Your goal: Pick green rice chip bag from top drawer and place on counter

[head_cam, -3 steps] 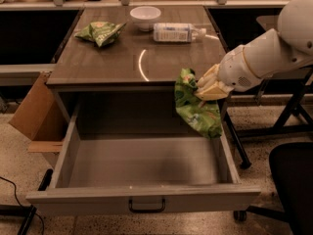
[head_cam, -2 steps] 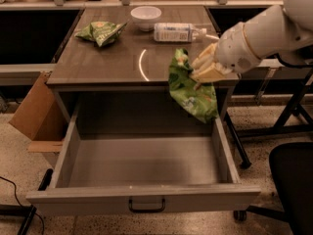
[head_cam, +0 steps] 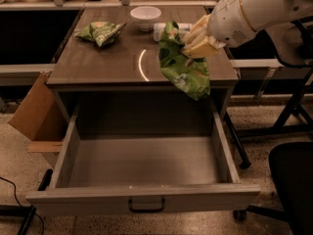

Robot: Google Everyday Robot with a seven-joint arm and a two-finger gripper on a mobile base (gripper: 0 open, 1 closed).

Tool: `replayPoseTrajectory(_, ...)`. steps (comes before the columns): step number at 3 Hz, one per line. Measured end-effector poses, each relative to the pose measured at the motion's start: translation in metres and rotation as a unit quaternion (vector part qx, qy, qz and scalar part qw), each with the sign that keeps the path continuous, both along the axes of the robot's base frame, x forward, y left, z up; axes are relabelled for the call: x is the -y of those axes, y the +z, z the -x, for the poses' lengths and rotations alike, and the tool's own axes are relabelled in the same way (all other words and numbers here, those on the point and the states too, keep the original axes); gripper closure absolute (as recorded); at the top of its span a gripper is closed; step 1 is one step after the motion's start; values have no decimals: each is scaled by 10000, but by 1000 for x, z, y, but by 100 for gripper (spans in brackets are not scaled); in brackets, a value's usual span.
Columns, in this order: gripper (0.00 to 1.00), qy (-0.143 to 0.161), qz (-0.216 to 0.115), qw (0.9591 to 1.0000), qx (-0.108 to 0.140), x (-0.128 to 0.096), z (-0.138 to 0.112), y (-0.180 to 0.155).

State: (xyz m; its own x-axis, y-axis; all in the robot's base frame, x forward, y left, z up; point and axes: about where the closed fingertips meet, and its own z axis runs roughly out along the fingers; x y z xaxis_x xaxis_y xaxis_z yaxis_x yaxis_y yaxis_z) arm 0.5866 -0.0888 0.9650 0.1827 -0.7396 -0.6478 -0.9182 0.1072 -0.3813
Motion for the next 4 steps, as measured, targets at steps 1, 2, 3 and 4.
replayPoseTrajectory(1,100,74,-33,9998,206,-4,-27,11)
replayPoseTrajectory(2,100,87,-60,9989,460,-11,-74,25)
replayPoseTrajectory(3,82,-54,-63,9985,548,-17,-121,27)
replayPoseTrajectory(4,58,-348,-159,9979,522,-19,-159,19)
